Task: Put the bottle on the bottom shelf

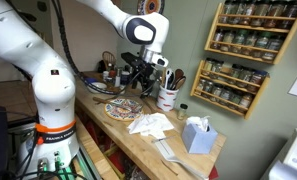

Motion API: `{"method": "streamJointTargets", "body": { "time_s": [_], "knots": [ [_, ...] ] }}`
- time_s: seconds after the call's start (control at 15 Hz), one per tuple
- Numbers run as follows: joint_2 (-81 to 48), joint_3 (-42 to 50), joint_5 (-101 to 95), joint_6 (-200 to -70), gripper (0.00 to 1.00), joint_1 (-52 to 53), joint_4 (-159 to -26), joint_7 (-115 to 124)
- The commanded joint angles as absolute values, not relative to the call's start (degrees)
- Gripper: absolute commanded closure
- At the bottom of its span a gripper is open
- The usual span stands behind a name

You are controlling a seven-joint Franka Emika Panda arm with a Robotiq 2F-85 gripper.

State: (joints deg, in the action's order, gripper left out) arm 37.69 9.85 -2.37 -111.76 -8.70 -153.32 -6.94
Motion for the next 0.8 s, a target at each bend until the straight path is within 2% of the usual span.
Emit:
{"method": "streamJointTargets", "body": {
  "time_s": [0.0, 0.33, 0.73],
  "knots": [
    [29.8, 9.2, -3.8, -113.6, 0.0, -6.8, -146.5, -10.0],
    [19.8, 8.8, -2.7, -114.9, 0.0, -4.9, -137.8, -13.9],
    [7.5, 9.0, -0.7, -123.4, 0.0, -4.5, -130.3, -15.2]
  ]
}}
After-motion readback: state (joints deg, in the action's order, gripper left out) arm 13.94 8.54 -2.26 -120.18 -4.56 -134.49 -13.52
